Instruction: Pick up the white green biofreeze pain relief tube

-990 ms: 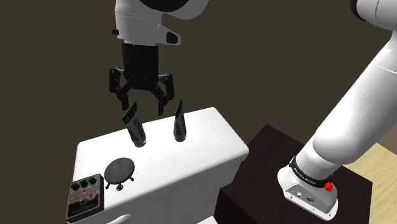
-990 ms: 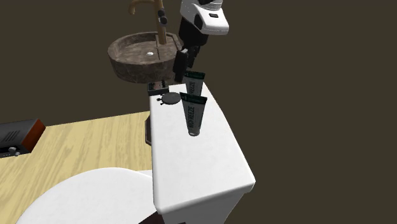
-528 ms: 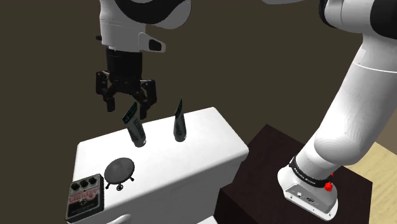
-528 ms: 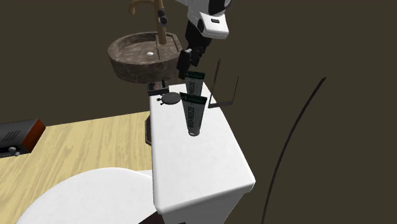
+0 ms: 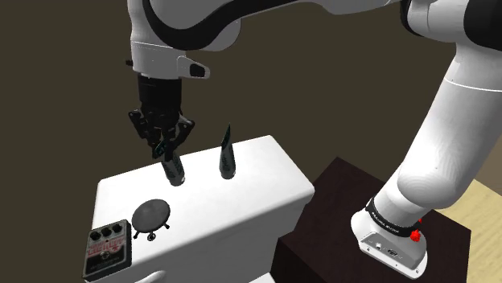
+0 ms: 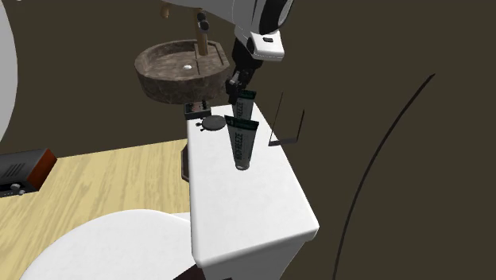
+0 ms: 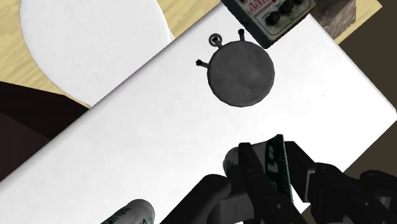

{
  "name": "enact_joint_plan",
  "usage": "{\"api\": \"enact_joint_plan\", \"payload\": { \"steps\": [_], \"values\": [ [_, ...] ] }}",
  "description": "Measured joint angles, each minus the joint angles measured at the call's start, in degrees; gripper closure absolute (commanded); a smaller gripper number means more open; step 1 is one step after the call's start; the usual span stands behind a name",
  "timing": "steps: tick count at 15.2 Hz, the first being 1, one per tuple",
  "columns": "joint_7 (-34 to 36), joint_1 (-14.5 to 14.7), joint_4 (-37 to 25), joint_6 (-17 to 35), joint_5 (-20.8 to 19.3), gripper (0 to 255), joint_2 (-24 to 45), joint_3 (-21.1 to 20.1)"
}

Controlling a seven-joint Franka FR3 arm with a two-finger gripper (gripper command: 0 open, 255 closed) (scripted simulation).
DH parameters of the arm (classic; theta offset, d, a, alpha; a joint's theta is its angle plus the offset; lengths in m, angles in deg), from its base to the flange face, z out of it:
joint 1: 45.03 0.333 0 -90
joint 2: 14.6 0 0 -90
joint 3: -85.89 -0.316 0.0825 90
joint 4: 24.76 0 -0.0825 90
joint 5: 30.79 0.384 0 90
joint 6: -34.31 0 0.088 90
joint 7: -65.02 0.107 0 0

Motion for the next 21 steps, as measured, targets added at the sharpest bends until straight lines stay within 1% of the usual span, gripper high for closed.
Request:
{"api": "enact_joint_plan", "payload": {
  "steps": [8,21],
  "values": [
    [0.2,0.1,-0.5,-0.4,-0.1,255,0.1,0.0],
    [2.4,0.2,-9.4,-9.4,-0.4,255,-0.5,-0.2]
  ]
}}
